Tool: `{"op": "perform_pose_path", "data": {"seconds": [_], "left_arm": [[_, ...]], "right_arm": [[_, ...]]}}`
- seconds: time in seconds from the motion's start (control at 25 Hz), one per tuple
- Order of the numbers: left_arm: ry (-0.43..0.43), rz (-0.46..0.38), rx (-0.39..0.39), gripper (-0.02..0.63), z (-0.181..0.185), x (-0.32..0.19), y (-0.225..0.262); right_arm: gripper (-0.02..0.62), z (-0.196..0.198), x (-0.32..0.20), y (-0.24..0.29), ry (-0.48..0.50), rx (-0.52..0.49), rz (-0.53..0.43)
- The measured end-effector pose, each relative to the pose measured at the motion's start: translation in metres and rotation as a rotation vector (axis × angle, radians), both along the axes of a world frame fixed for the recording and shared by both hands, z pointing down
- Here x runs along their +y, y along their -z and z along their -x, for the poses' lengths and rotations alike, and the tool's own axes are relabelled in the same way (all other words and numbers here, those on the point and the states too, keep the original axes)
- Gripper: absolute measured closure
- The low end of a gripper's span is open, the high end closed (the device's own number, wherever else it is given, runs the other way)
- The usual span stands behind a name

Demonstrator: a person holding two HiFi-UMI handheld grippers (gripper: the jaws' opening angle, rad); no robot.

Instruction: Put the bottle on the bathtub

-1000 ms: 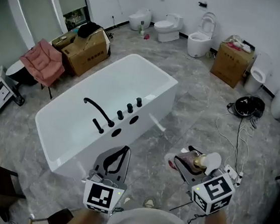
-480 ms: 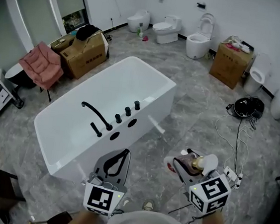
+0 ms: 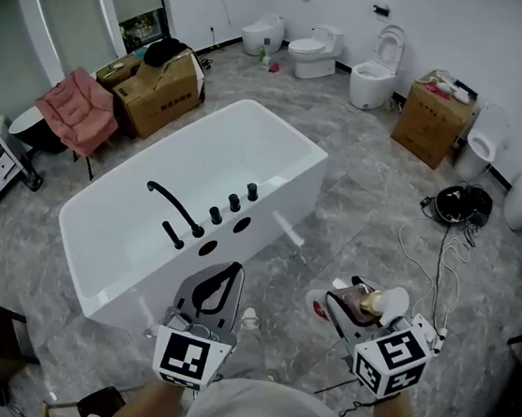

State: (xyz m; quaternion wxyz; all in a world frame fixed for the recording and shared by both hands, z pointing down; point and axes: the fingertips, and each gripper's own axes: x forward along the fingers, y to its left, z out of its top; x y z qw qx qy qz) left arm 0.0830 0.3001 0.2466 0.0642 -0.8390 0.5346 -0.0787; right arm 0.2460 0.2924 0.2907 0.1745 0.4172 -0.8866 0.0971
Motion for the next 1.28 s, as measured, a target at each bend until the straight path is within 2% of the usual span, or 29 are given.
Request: {"op": "perform_pose_path", "data": {"seconds": [0.28,0.44,0.56,0.76,1.0,1.28], "left_arm": [[-0.018,0.018,-0.024,0.583,0.005,-0.026,-0.021],[-0.001,0.036,-0.01,0.583,0.013,-0.055,-0.027],[-0.005,0.059,-0.032,0.583,0.028,-0.082,-0.041],[0.011,0.097,-0.045,0.583,0.055,-0.138,-0.061],[0.015,0.182,-0.009,0.583,0.08,-0.214,-0.079],[0.017,0.238,-0.055,0.583,0.121,-0.315,-0.103]], "right_arm": [[0.362,0.007,-0.03,-0.013,-0.008,0.003,0.002],[0.362,0.016,-0.058,-0.023,0.004,0.018,0.023],[0.362,0.03,-0.088,-0.028,0.01,0.024,0.038],[0.362,0.061,-0.148,-0.041,0.018,0.024,0.067],[0.362,0.092,-0.237,-0.064,-0.05,-0.003,0.095],[0.364,0.137,-0.344,-0.087,-0.043,0.028,0.152]]}}
